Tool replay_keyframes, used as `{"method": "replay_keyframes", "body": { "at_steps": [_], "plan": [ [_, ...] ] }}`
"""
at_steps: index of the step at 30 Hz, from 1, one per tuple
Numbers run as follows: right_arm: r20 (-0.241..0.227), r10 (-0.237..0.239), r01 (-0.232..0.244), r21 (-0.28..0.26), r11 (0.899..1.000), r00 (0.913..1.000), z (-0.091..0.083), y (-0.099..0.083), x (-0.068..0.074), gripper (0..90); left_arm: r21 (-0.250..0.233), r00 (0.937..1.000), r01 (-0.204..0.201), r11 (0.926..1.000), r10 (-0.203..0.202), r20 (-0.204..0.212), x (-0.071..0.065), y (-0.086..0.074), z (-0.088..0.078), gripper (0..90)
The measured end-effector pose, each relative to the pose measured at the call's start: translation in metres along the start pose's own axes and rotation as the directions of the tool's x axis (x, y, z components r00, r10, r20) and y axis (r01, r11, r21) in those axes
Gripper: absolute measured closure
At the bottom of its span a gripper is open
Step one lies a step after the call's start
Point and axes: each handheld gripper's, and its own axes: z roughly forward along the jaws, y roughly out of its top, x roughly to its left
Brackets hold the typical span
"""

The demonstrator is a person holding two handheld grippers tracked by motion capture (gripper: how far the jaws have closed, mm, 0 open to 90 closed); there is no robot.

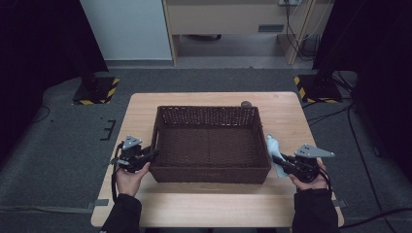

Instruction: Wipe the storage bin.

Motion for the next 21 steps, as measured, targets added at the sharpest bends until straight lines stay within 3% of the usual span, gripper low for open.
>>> {"method": "replay_keyframes", "body": {
  "at_steps": [3,6,11,14,16,17,21],
  "plan": [
    [-0.011,-0.006,0.006,0.018,1.0,0.9999,0.001,-0.004,0.004,78.2,0.0,1.0,-0.001,1.0,0.001,0.0,0.0,0.0,0.0,63.9],
    [-0.004,-0.005,0.006,0.09,0.996,1.0,0.011,-0.014,0.004,78.2,0.003,1.0,-0.005,1.0,0.005,-0.002,0.0,0.0,0.0,63.9],
    [-0.015,-0.003,0.007,0.242,0.97,0.9999,0.035,-0.031,0.004,78.2,0.003,1.0,-0.001,1.0,0.001,-0.008,-0.001,0.0,0.0,64.3],
    [-0.008,-0.005,0.007,0.288,0.958,1.0,0.042,-0.035,0.003,78.2,0.004,0.9999,-0.001,1.0,0.001,-0.014,-0.001,0.0,0.0,64.7],
    [-0.009,0.005,-0.002,0.276,0.961,0.9999,0.04,-0.032,0.002,78.1,0.005,0.9999,0.002,1.0,-0.002,-0.014,0.0,0.001,0.0,64.8],
    [-0.002,-0.001,0.001,0.246,0.969,1.0,0.034,-0.028,0.001,78.1,0.004,0.9999,0.002,1.0,-0.002,-0.014,0.001,0.001,0.0,64.7],
    [0.003,0.005,-0.006,0.065,0.998,1.0,0.011,-0.01,0.001,78.1,0.003,0.9998,0.0,1.0,0.0,-0.022,0.004,0.003,0.002,64.8]
  ]
}}
